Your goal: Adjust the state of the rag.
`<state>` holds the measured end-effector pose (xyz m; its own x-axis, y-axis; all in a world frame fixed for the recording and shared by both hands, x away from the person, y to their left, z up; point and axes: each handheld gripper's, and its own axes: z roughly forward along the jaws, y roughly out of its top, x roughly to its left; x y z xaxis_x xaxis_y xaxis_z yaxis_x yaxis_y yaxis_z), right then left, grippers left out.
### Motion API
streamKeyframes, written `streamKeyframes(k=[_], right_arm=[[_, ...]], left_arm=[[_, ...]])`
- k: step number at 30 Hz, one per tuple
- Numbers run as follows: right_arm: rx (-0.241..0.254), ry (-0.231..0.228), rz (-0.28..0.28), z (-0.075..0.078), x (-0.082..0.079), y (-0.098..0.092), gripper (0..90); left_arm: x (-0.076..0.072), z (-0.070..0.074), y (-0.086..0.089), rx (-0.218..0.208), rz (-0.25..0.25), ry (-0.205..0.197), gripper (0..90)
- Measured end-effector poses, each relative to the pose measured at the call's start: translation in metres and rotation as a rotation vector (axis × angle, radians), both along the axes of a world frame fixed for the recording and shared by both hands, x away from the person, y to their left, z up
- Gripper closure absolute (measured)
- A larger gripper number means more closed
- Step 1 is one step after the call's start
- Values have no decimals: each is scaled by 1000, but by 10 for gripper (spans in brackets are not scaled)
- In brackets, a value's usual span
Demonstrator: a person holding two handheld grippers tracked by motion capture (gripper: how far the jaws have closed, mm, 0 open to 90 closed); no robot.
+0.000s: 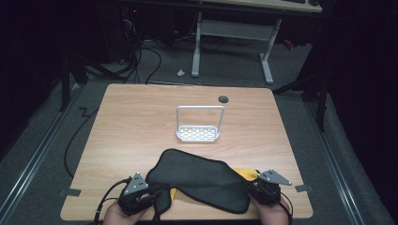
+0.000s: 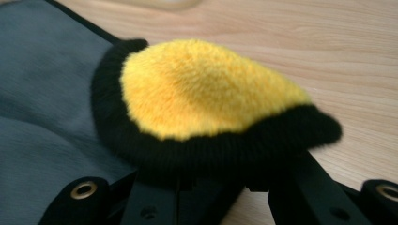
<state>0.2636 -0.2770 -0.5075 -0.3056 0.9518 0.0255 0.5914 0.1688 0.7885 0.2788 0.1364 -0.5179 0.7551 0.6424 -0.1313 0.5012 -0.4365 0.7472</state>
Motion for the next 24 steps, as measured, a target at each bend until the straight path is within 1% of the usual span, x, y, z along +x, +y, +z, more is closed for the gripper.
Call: streamKeyframes(k=[1, 2, 4, 5, 7, 8, 9, 11, 12, 14, 15, 17, 19, 20, 22, 24], right_arm=[[-3, -9, 0, 1, 0, 1, 711], [-13, -18, -3, 2, 2, 1, 710], [-33, -31, -25, 1, 15, -1, 710], [-38, -27, -50, 1, 23, -3, 710], [-27, -10, -88, -3, 37, -12, 710], [-36, -4, -104, -4, 42, -17, 710], [-23, 6, -111, -4, 44, -21, 710], [-21, -8, -119, -1, 41, -26, 710], [-17, -13, -116, 1, 37, -27, 709], [-26, -29, -104, 6, 28, -26, 707], [-21, -27, -89, 8, 22, -25, 707], [-12, -28, -72, 9, 14, -24, 702], [3, -11, -48, 9, 4, -19, 692], [5, -5, -30, 8, 1, -16, 689], [-11, 28, 24, 3, -9, -2, 688], [-28, 63, 78, -4, -14, 9, 698]], left_arm=[[2, -2, -1, 8, 6, 6, 761], [4, -5, 0, 3, 15, 18, 761], [7, -7, 2, 0, 25, 26, 761], [8, -7, 3, -6, 30, 28, 761], [8, -6, 6, -22, 44, 25, 761], [8, -5, 8, -31, 46, 22, 761], [8, -4, 10, -43, 50, 21, 761], [8, -3, 13, -56, 52, 20, 761], [8, -2, 14, -70, 52, 19, 760], [9, 0, 15, -85, 52, 14, 761], [9, 0, 15, -85, 52, 13, 761], [9, -1, 13, -78, 41, 20, 760], [8, -3, 11, -59, 33, 28, 758], [8, -6, 8, -52, 28, 38, 757], [7, -9, 5, -42, 23, 47, 757], [7, -10, 1, -31, 17, 47, 757]])
